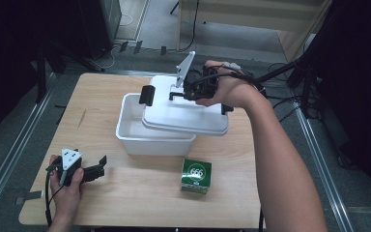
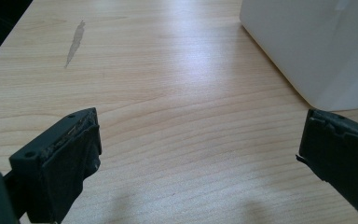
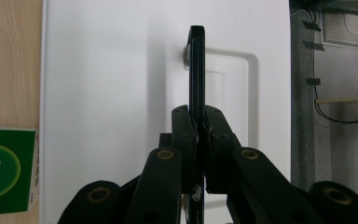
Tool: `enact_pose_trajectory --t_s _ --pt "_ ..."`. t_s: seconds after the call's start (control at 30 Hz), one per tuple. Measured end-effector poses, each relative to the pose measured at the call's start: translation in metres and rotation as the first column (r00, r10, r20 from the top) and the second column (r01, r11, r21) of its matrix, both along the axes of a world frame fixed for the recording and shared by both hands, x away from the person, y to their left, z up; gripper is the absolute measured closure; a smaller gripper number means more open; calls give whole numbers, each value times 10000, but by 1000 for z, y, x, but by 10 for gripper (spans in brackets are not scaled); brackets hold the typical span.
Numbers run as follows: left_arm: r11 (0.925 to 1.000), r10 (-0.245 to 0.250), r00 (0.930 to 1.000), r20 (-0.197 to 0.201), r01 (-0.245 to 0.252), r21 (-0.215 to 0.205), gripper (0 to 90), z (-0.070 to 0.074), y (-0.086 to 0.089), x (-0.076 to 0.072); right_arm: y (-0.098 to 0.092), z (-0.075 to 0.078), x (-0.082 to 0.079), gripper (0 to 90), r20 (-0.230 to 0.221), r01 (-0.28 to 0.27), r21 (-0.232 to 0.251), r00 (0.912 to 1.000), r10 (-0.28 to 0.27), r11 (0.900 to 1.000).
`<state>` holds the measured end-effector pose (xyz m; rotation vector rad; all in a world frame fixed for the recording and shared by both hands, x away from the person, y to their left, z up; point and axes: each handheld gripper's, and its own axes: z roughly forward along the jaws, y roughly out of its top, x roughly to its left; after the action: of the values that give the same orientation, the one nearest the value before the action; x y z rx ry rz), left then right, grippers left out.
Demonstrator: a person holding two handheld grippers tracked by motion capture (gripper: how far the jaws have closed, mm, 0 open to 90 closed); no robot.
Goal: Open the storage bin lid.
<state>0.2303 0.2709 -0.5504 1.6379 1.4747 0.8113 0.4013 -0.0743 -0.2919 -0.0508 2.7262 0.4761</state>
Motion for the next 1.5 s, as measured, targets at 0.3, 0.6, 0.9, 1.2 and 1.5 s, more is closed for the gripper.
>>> enact_pose_trajectory --t_s 0.3,0.6,0.9,1.2,1.5 --pt "10000 5 10000 6 -5 17 0 0 0 0 -27 -1 -1 859 -15 337 10 9994 -337 9994" --pt "10000 1 10000 -1 -1 34 0 0 0 0 -56 -1 -3 860 -5 806 52 9967 -806 9967" --pt "10000 17 10000 11 -17 30 0 0 0 0 -88 -5 -5 859 -73 1264 8 9920 -1264 9920" --pt "10000 29 10000 4 -29 21 0 0 0 -1 -122 -7 -9 860 -128 1898 6 9817 -1898 9818" --pt "9999 87 10000 14 -87 -148 0 0 2 -1 -151 -9 -14 860 -154 2381 105 9712 -2379 9712"
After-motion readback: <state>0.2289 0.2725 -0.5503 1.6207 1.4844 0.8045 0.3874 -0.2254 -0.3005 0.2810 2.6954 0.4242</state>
